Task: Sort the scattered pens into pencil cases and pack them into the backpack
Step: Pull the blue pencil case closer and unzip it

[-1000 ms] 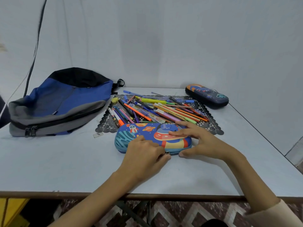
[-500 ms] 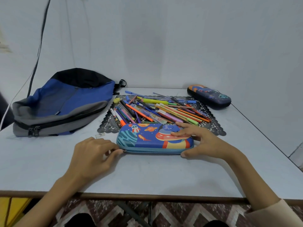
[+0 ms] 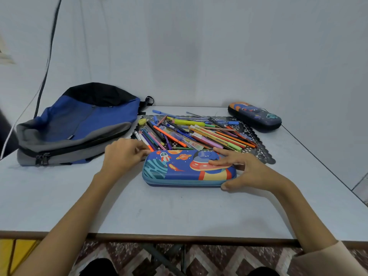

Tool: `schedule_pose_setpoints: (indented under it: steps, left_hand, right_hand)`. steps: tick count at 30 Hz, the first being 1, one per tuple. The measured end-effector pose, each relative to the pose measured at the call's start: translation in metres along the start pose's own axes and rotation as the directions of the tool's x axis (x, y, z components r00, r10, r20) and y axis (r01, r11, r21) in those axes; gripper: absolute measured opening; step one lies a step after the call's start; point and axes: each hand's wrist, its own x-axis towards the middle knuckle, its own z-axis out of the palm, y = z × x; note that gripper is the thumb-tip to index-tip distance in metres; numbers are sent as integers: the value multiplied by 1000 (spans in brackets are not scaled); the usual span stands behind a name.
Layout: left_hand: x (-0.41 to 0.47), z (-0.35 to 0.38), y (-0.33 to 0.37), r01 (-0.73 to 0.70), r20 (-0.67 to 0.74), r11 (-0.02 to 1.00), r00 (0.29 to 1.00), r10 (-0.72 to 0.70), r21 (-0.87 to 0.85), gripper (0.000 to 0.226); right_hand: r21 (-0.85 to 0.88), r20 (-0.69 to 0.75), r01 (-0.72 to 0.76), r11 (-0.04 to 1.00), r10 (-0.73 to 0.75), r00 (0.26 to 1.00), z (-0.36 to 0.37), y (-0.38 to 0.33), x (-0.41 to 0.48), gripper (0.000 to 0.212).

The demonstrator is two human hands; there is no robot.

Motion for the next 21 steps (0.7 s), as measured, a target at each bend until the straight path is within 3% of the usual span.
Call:
schedule_pose_setpoints:
  steps: [7, 10, 12, 14, 15, 17, 19, 21]
  left_hand:
    - [29, 2, 15, -32, 142, 999, 989, 38, -44, 10]
    - [32, -2, 18, -151, 197, 983, 966, 170, -108, 17]
    - [29, -7, 33, -273, 217, 908, 912, 349, -317, 25]
    - [21, -16, 56, -244, 368, 817, 800, 474, -522, 46]
    - [17, -18, 68, -212, 484, 812, 711, 510, -543, 64]
    - [14, -14, 83, -330, 626, 844, 567, 536, -423, 98]
    - [15, -11, 87, -401, 639, 848, 562, 526, -346, 111]
    - [19, -14, 87, -330, 635, 846, 561, 532, -418, 108]
  right_hand:
    - [18, -28, -1, 1000, 2, 1000, 2, 0, -1, 61]
    - [37, -31, -1, 999, 2, 1000, 3, 0, -2, 61]
    - [56, -19, -3, 998, 4, 1000, 3, 0, -3, 62]
    - [61, 0, -4, 998, 4, 1000, 3, 0, -5, 63]
    - [70, 9, -6, 998, 6, 1000, 3, 0, -6, 63]
    - [101, 9, -11, 995, 10, 1000, 5, 0, -9, 66]
    - [132, -26, -27, 991, 31, 999, 9, 2, -11, 76]
    - [190, -63, -52, 980, 65, 996, 12, 5, -11, 94]
